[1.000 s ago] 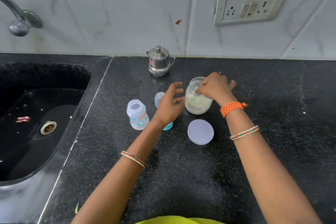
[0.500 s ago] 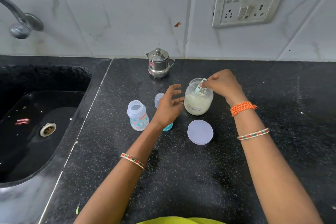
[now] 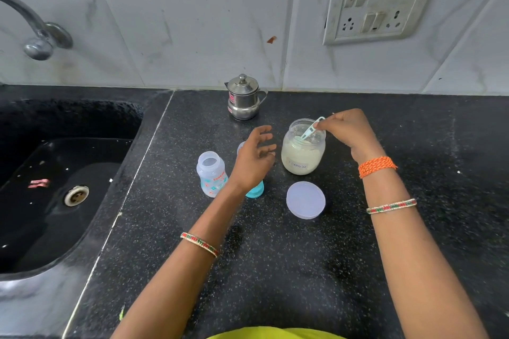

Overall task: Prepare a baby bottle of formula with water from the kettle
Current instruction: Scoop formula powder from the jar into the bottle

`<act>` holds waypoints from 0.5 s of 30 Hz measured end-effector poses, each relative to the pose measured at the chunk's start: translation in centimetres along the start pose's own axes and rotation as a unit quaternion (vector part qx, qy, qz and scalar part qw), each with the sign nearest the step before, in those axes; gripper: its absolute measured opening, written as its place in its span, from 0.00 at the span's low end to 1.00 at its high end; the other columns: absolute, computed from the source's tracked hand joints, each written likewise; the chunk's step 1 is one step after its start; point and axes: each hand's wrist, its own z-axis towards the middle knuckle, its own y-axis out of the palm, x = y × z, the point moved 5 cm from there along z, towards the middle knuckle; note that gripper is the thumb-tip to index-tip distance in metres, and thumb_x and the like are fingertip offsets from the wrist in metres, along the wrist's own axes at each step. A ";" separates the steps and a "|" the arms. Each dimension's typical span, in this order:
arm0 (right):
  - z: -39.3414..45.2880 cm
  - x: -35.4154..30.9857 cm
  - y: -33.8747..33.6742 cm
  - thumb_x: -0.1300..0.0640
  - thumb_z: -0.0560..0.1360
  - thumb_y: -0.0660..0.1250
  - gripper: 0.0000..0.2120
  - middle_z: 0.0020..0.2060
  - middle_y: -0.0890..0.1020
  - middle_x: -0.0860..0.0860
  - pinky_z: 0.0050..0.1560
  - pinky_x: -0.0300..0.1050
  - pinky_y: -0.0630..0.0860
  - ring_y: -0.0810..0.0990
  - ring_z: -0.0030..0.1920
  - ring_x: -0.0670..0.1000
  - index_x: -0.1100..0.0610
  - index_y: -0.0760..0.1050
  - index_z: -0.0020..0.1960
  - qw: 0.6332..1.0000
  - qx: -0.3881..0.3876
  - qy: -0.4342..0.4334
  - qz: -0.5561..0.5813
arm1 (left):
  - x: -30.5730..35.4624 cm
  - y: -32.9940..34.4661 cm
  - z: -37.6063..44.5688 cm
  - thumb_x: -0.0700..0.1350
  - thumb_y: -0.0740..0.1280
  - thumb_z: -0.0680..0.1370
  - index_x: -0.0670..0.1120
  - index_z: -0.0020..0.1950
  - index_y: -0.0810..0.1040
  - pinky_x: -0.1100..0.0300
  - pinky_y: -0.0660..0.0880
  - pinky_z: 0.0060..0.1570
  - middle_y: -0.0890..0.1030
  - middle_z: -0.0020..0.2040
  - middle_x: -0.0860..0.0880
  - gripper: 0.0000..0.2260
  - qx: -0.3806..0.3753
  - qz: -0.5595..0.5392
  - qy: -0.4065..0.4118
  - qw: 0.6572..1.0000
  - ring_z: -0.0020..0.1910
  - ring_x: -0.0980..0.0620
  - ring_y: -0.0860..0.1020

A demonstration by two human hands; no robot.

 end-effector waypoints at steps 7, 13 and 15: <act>-0.1 0.5 -0.9 0.58 0.68 0.75 0.04 0.37 0.79 0.47 0.47 0.41 0.67 0.75 0.42 0.42 0.58 0.82 0.39 0.998 0.002 0.014 0.064 | 0.2 0.0 -0.1 0.29 0.61 0.75 0.45 0.69 0.66 0.70 0.77 0.48 0.73 0.67 0.44 0.24 -0.002 0.004 0.008 1.000 0.57 0.52 0.77; -0.4 0.6 -0.5 0.59 0.68 0.75 0.06 0.46 0.81 0.54 0.54 0.43 0.66 0.75 0.53 0.50 0.60 0.82 0.43 0.997 -0.009 0.024 0.069 | 0.2 0.1 -0.2 0.29 0.61 0.75 0.44 0.69 0.67 0.69 0.77 0.50 0.74 0.65 0.44 0.23 -0.006 0.006 0.010 1.000 0.59 0.52 0.76; -0.4 0.7 -0.3 0.59 0.68 0.75 0.06 0.49 0.81 0.55 0.54 0.43 0.65 0.74 0.54 0.50 0.58 0.82 0.44 0.997 -0.017 0.030 0.070 | 0.1 0.0 -0.2 0.29 0.61 0.75 0.44 0.69 0.67 0.69 0.77 0.50 0.74 0.65 0.44 0.23 -0.004 0.006 0.009 1.000 0.59 0.52 0.76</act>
